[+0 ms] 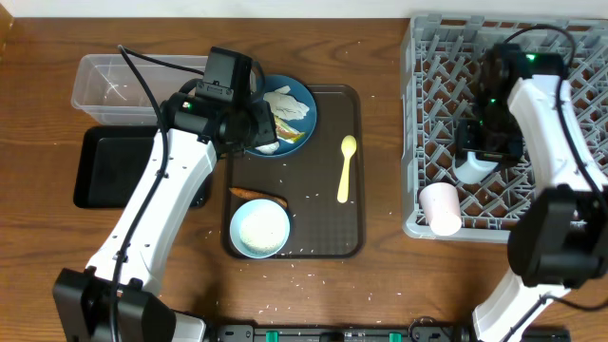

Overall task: Sort waste into correct bins and load items into the dishwasher rack
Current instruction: 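Place the light-blue cup upside down in the rack with the right gripper, then grasp the light-blue bowl of rice with the left gripper, then tip the bowl over the black tray to pour out the rice, then bring the emptied bowl back and set it on the dark tray, then reach the right gripper to grasp the light-blue bowl, then lift the light-blue bowl with the right gripper and carry it to the rack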

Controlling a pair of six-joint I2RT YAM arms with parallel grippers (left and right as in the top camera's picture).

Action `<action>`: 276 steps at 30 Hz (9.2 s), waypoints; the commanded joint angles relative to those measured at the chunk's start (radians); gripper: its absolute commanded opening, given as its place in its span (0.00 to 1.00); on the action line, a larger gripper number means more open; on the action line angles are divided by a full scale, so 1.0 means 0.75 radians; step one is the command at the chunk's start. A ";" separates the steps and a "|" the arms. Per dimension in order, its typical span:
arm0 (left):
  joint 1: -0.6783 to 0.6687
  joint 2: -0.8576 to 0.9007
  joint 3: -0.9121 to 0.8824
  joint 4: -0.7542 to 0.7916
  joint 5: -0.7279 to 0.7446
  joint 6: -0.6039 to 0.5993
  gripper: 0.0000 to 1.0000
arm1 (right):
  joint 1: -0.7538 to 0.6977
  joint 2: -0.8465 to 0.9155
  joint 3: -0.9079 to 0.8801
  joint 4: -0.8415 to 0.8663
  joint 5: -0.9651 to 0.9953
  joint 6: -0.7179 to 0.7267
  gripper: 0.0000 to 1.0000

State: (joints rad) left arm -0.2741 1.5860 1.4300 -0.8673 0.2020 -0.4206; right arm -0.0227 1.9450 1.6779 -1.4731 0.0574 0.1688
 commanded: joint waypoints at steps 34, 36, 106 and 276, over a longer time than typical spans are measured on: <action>-0.003 -0.148 0.058 -0.229 -0.026 0.161 0.49 | 0.141 -0.275 0.287 0.152 -0.488 -0.171 0.86; -0.003 -0.170 0.057 -0.264 -0.026 0.161 0.53 | 0.201 -0.273 0.286 0.184 -0.502 -0.156 0.85; 0.053 -0.140 -0.232 -0.081 0.163 0.229 0.06 | 0.431 -0.254 0.187 0.370 -0.292 -0.027 0.79; 0.039 -0.416 -0.119 -0.195 -0.226 -0.144 0.56 | 0.822 -0.268 -0.412 0.804 0.002 0.353 0.64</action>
State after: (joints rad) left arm -0.2497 1.2678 1.3342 -1.0107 0.0486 -0.5423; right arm 0.6037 1.7447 1.3609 -0.8524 -0.0994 0.4435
